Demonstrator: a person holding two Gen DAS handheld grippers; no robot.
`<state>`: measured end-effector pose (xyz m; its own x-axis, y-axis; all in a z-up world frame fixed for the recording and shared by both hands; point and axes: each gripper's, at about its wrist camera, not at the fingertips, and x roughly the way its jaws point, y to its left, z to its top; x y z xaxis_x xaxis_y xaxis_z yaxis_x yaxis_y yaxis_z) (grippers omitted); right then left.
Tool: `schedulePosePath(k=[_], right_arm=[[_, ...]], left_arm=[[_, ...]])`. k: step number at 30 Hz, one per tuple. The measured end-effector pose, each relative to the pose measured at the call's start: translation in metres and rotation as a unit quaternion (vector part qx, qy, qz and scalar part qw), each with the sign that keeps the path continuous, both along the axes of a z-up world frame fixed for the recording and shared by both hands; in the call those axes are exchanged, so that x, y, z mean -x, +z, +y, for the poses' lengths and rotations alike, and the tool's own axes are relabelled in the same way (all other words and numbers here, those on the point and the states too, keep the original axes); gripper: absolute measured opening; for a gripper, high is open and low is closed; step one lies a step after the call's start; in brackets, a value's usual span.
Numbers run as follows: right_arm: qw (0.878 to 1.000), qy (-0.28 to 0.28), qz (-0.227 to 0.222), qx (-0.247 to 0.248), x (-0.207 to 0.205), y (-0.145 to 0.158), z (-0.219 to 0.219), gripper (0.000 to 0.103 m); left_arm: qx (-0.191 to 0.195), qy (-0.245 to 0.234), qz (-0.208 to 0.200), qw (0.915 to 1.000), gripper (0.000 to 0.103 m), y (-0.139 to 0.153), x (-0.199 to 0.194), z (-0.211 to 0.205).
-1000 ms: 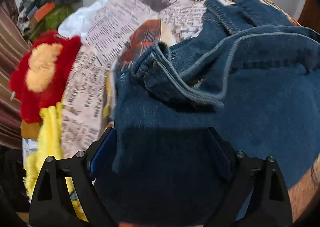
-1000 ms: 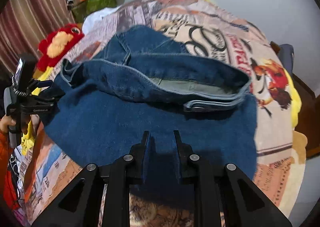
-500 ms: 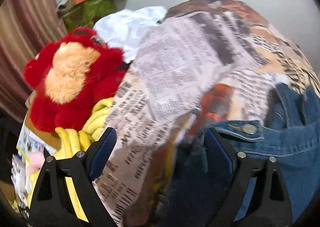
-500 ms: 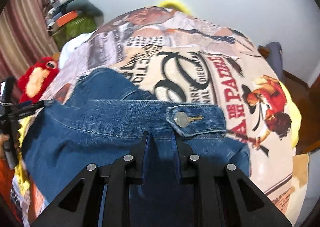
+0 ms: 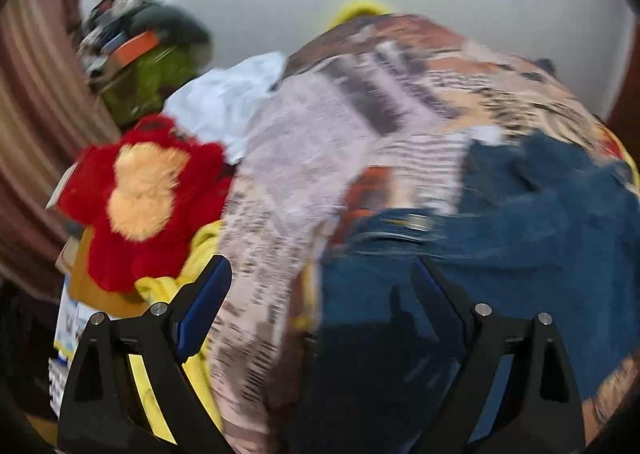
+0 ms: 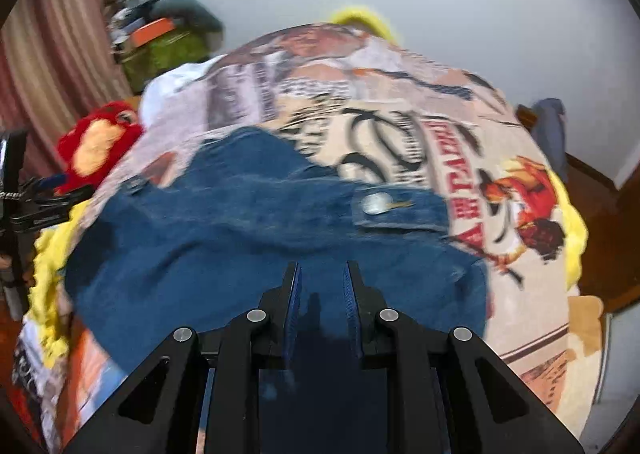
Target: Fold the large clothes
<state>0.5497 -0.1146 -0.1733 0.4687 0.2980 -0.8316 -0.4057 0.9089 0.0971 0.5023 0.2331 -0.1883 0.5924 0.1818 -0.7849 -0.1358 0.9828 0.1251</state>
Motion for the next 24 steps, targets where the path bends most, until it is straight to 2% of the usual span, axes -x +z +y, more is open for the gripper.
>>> schedulePosePath(k=[8, 12, 15, 19, 24], right_arm=[[0.997, 0.052, 0.062, -0.011, 0.027, -0.024, 0.051, 0.017], [0.995, 0.062, 0.08, 0.006, 0.031, -0.044, 0.064, 0.017], [0.994, 0.075, 0.076, 0.033, 0.034, -0.06, 0.066, 0.017], [0.992, 0.108, 0.04, 0.053, 0.042, -0.062, 0.061, 0.017], [0.991, 0.118, 0.024, 0.066, 0.051, -0.06, 0.051, 0.017]], left_arm=[[0.054, -0.082, 0.008, 0.9951, 0.092, 0.0, 0.015, -0.072], [0.059, -0.106, 0.02, 0.9924, 0.092, -0.015, 0.016, -0.098], [0.05, -0.124, 0.049, 0.9898, 0.092, -0.036, 0.015, -0.112], [0.002, -0.123, 0.075, 0.9896, 0.092, -0.063, 0.021, -0.109], [0.028, -0.077, 0.081, 0.9934, 0.094, -0.071, 0.036, -0.071]])
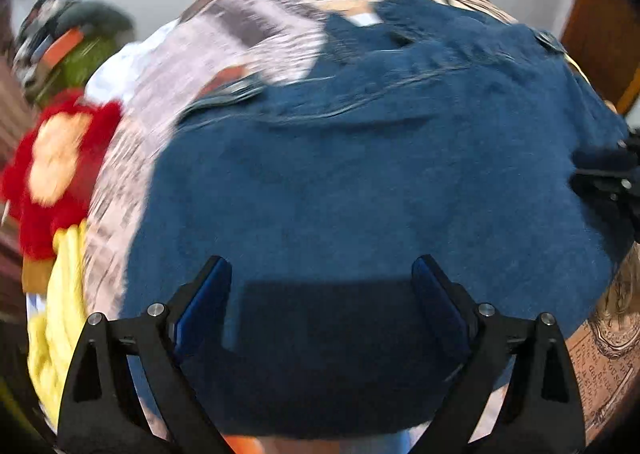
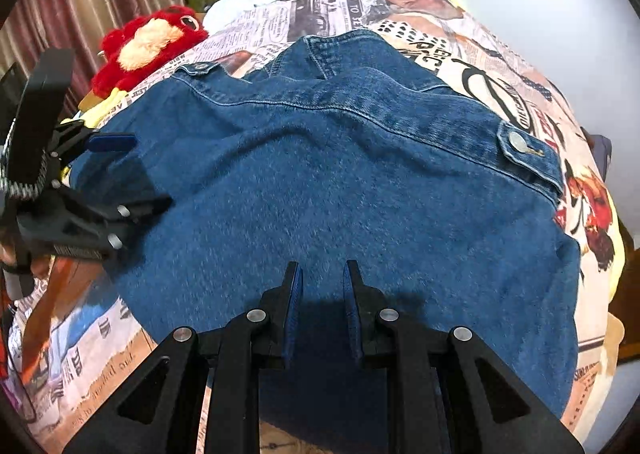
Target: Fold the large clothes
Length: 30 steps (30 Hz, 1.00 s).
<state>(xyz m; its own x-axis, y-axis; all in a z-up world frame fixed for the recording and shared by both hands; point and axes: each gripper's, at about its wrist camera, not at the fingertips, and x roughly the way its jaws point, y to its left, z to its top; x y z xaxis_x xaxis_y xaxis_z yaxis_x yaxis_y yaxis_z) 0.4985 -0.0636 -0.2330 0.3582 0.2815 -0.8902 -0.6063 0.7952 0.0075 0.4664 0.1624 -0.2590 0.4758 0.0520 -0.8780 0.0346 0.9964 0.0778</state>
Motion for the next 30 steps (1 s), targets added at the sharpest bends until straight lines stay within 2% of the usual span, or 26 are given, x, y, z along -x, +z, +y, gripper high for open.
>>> schedulePosePath(k=[4, 8, 13, 17, 23, 26, 27, 30], right_arm=[[0.999, -0.012, -0.016, 0.03, 0.004, 0.003, -0.009, 0.017], [0.999, -0.042, -0.009, 0.028, 0.003, 0.005, -0.037, 0.017], [0.996, -0.088, 0.022, -0.011, 0.0, 0.012, -0.081, 0.017], [0.99, -0.134, -0.007, 0.031, 0.0, 0.014, -0.111, 0.017], [0.984, -0.178, 0.007, 0.014, 0.003, 0.014, -0.152, 0.017], [0.982, -0.187, 0.005, 0.013, 0.008, 0.019, -0.156, 0.017], [0.981, -0.191, 0.001, 0.021, 0.01, 0.02, -0.154, 0.017], [0.981, -0.19, -0.015, 0.028, 0.017, 0.032, -0.15, 0.017]], left_arm=[[-0.009, 0.031, 0.004, 0.9995, 0.094, -0.004, 0.015, 0.026], [-0.008, 0.063, 0.001, 0.998, 0.095, -0.003, 0.035, 0.051], [-0.005, 0.103, 0.0, 0.9946, 0.095, 0.002, 0.052, 0.074], [0.001, 0.124, 0.0, 0.9923, 0.095, 0.006, 0.063, 0.088], [-0.014, 0.142, -0.004, 0.9897, 0.095, 0.013, 0.082, 0.097], [-0.04, 0.16, -0.009, 0.9863, 0.095, 0.018, 0.094, 0.102], [-0.039, 0.167, -0.013, 0.985, 0.095, 0.021, 0.099, 0.104], [-0.003, 0.191, -0.027, 0.9813, 0.095, 0.029, 0.112, 0.115]])
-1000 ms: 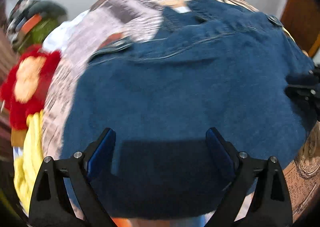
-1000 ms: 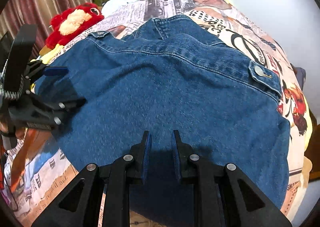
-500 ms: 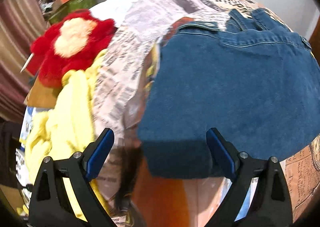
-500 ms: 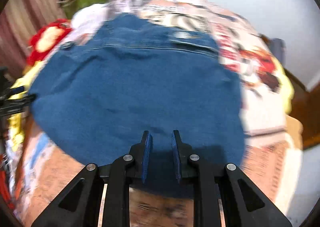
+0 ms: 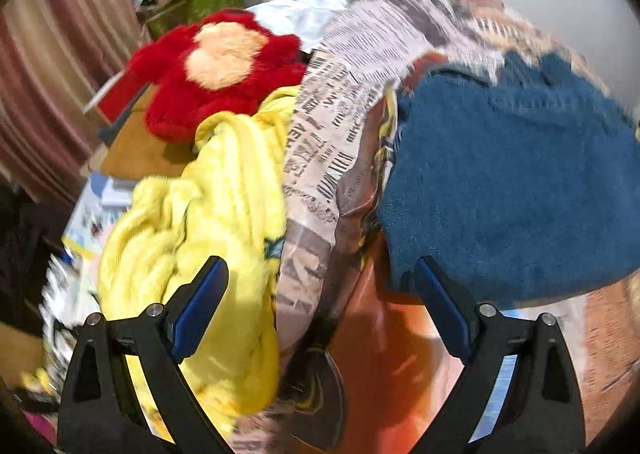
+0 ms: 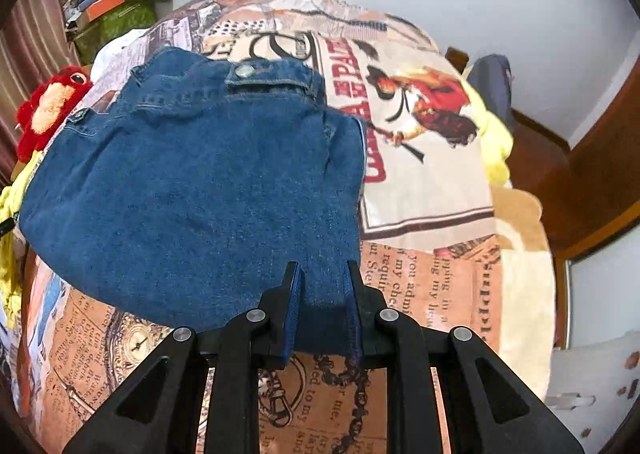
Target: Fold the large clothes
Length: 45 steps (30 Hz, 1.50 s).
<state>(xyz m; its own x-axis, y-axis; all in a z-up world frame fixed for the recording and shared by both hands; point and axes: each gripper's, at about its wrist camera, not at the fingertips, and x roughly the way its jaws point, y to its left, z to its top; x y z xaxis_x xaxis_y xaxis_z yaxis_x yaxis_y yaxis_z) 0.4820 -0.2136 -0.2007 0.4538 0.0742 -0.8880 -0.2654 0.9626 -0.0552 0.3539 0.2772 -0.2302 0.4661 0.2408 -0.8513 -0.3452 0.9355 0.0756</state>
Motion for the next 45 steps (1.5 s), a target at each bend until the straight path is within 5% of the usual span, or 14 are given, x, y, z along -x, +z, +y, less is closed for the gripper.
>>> schedulePosePath(k=[7, 12, 16, 21, 27, 30, 33, 38, 42, 45], right_arm=[[0.998, 0.024, -0.021, -0.056, 0.012, 0.032, 0.023, 0.017], [0.995, 0.058, -0.032, -0.07, 0.016, 0.042, 0.057, 0.017], [0.993, 0.076, -0.007, -0.087, 0.012, 0.033, 0.079, 0.017], [0.992, 0.099, 0.035, -0.066, 0.005, -0.003, 0.106, 0.017], [0.992, 0.107, 0.034, -0.056, 0.004, -0.035, 0.108, 0.017], [0.991, 0.115, 0.03, -0.055, 0.005, -0.037, 0.108, 0.017], [0.991, 0.116, 0.027, -0.055, 0.005, -0.037, 0.107, 0.017], [0.991, 0.117, 0.027, -0.052, 0.006, -0.035, 0.108, 0.017], [0.992, 0.116, 0.029, -0.05, 0.008, -0.034, 0.11, 0.017], [0.991, 0.119, 0.034, -0.041, 0.01, -0.031, 0.114, 0.017]], left_arm=[[0.094, 0.021, -0.077, 0.9924, 0.095, 0.017, 0.022, -0.003], [0.167, -0.008, -0.074, 0.9832, 0.095, 0.002, 0.019, -0.028], [0.257, -0.032, -0.064, 0.9637, 0.095, -0.019, 0.011, -0.043], [0.301, -0.039, -0.048, 0.9515, 0.095, -0.039, -0.002, -0.051], [0.411, -0.025, -0.047, 0.91, 0.095, -0.066, -0.026, -0.048], [0.435, -0.017, -0.054, 0.8984, 0.094, -0.077, -0.041, -0.048], [0.432, -0.002, -0.071, 0.8991, 0.094, -0.078, -0.052, -0.046], [0.342, 0.043, -0.093, 0.9342, 0.066, -0.076, -0.076, -0.041], [0.354, 0.094, -0.107, 0.9244, 0.06, -0.076, -0.084, -0.031], [0.337, 0.096, -0.105, 0.9308, 0.053, -0.066, -0.086, -0.032]])
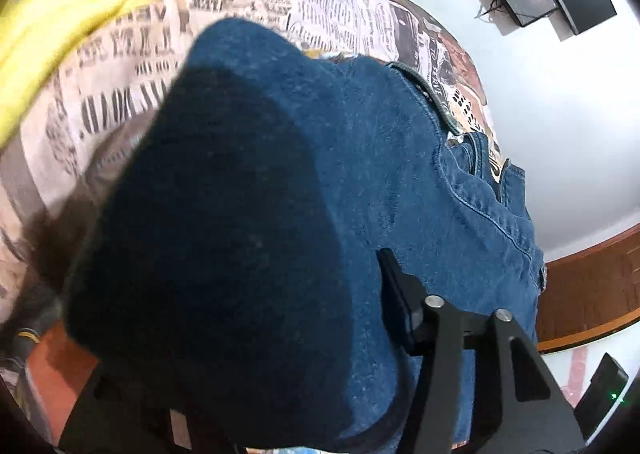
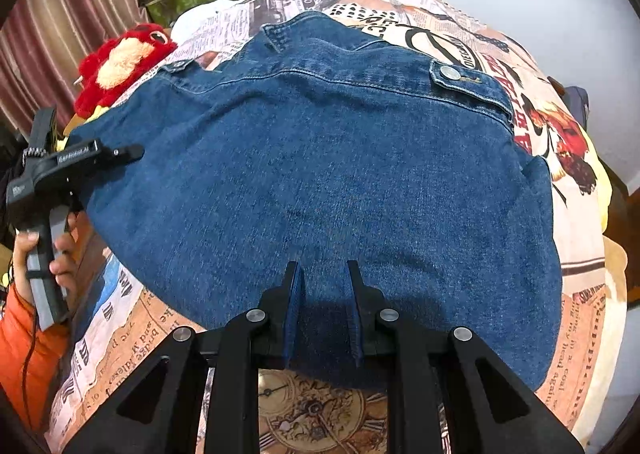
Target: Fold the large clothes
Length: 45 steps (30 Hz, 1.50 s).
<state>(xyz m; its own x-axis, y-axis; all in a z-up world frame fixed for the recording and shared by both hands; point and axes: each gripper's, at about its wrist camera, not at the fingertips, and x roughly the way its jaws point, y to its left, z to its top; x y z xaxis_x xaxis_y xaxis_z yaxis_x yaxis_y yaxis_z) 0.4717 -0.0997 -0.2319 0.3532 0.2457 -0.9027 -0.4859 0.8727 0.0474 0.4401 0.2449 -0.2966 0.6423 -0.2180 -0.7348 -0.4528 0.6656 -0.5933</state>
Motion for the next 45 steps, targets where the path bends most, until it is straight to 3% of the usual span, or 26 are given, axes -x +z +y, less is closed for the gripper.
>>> schedulePosePath(k=[3, 5, 10, 15, 20, 26, 29, 35, 39, 45], right_arm=[[1.0, 0.001, 0.005, 0.012, 0.001, 0.004, 0.004, 0.017], [1.0, 0.005, 0.013, 0.011, 0.001, 0.007, 0.008, 0.017], [0.998, 0.015, 0.054, -0.043, -0.007, 0.019, 0.025, 0.017], [0.991, 0.033, 0.085, -0.101, -0.02, 0.026, 0.065, 0.017], [0.981, 0.082, 0.14, -0.109, -0.019, 0.001, 0.119, 0.017], [0.987, 0.097, 0.102, -0.074, -0.005, -0.029, 0.136, 0.017], [0.985, 0.128, 0.096, -0.058, 0.002, -0.024, 0.134, 0.017], [0.984, 0.098, 0.124, -0.077, 0.0, 0.006, 0.083, 0.017], [0.99, 0.049, 0.093, -0.092, 0.0, 0.033, 0.019, 0.017], [0.995, -0.034, 0.045, -0.086, 0.015, 0.062, -0.081, 0.017]], left_arm=[[-0.085, -0.025, -0.023, 0.9958, 0.048, 0.031, 0.003, -0.015], [-0.12, -0.033, -0.039, 0.9915, 0.044, 0.048, 0.009, -0.017], [-0.17, -0.039, -0.086, 0.9809, 0.036, 0.1, 0.027, -0.018], [-0.245, -0.052, -0.118, 0.961, 0.036, 0.145, 0.037, -0.038], [-0.263, -0.07, -0.116, 0.9551, 0.035, 0.157, 0.028, -0.053], [-0.25, -0.102, -0.058, 0.9612, 0.036, 0.126, 0.006, -0.063], [-0.234, -0.095, -0.061, 0.9657, 0.034, 0.128, 0.003, -0.062], [-0.253, -0.096, -0.098, 0.9576, 0.032, 0.166, -0.005, -0.093], [-0.272, -0.118, -0.139, 0.945, 0.031, 0.198, -0.013, -0.132], [-0.324, -0.18, -0.178, 0.9114, 0.031, 0.216, -0.027, -0.228]])
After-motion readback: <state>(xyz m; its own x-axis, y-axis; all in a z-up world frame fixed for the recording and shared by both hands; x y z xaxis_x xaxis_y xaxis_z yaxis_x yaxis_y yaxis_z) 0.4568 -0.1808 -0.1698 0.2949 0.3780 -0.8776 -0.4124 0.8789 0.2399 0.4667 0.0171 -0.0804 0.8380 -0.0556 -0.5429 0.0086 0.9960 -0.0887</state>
